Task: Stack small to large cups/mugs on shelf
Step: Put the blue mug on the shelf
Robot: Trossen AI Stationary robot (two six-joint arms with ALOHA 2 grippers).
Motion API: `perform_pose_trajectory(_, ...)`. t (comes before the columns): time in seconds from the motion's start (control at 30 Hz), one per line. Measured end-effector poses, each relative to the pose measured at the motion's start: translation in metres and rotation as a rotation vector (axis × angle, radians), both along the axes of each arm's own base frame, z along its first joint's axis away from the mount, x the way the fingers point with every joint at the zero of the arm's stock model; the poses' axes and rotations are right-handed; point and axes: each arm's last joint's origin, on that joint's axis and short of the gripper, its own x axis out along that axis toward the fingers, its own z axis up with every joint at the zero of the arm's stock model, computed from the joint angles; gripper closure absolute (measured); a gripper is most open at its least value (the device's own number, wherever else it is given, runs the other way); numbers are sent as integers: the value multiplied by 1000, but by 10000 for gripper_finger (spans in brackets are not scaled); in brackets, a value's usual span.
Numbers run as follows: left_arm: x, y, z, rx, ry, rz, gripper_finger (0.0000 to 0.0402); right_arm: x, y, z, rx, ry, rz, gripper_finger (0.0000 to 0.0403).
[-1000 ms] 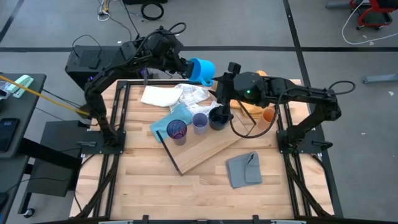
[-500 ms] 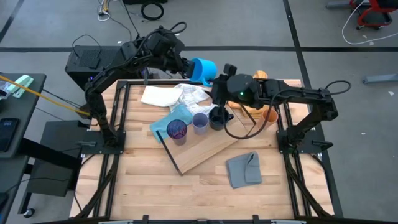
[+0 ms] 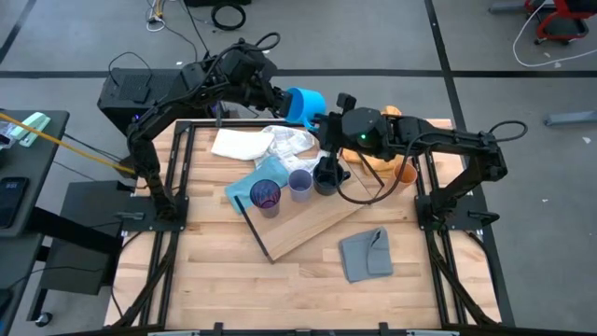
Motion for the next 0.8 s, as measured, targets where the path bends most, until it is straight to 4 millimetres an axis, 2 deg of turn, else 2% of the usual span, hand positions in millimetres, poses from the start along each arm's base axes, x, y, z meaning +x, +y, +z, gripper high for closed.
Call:
perform_pose_trajectory(0.23, 1, 1, -1, 3, 1, -4, 390, 1, -6, -1, 25, 8, 61, 371)
perform_pose_trajectory(0.53, 3, 2, 2, 29, -27, -16, 390, 1, -7, 0, 13, 14, 69, 372)
perform_pose_trajectory(0.8, 4, -1, 11, 83, -95, -59, 339, 0, -9, -1, 21, 16, 40, 386)
